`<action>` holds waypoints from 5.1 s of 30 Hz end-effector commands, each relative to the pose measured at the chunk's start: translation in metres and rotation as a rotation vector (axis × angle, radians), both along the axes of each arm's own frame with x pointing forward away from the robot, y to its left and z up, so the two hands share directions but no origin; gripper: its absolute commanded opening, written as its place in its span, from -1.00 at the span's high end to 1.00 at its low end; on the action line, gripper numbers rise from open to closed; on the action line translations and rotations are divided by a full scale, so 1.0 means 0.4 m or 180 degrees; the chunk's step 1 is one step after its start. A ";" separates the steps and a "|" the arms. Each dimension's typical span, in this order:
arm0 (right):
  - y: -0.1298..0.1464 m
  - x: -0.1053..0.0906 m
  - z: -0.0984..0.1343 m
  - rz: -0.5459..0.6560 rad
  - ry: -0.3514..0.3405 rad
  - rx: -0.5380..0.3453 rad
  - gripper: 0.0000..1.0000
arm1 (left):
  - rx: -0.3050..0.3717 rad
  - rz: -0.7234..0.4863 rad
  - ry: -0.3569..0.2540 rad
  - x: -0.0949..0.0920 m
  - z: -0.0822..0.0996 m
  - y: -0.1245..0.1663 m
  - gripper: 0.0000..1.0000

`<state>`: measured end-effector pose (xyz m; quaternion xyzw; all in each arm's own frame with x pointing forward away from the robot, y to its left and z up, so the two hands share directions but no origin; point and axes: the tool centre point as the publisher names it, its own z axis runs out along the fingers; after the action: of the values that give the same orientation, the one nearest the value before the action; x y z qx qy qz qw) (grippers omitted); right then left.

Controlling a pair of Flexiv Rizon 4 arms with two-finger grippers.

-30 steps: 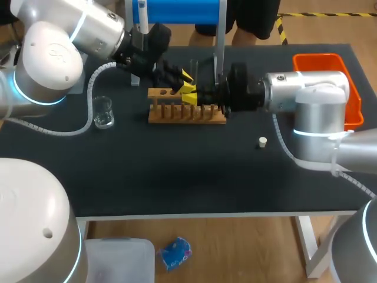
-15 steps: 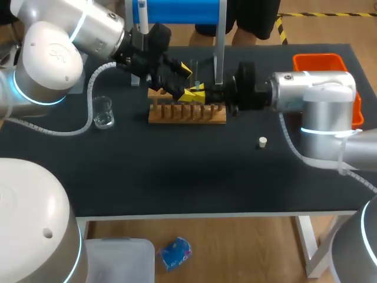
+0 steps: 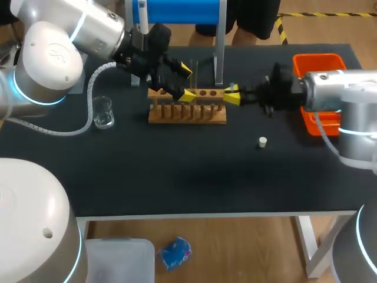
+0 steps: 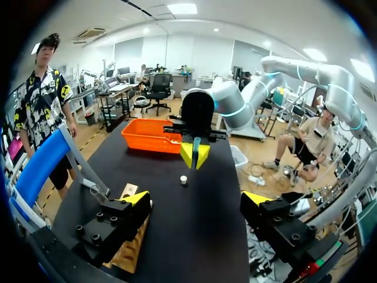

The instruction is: Invert the test tube, pick up the pipette, mount the tip to pipette, aspirate from beaker and dispense into the tube, eject the tip, return the pipette, and cap with the stopper.

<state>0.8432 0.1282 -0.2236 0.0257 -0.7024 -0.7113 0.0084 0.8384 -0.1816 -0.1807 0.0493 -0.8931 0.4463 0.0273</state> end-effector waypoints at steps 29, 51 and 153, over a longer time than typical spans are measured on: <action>-0.241 -0.032 -0.088 -0.0073 0.0003 0.0002 1.00 | 0.0011 -0.0001 0.0006 0.000 0.002 0.000 -1.00; -0.211 -0.038 -0.089 0.0039 0.0057 -0.0028 1.00 | 0.0011 -0.0001 0.0006 0.000 0.002 0.000 -1.00; -0.222 -0.049 -0.092 -0.0008 0.0064 0.0005 1.00 | -0.0146 0.4378 -0.0448 0.756 -0.051 0.274 -1.00</action>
<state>0.8241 0.0399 -0.2600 0.0172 -0.7017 -0.7121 0.0150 1.1372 -0.0668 -0.1988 0.5645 -0.6577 0.3970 -0.3020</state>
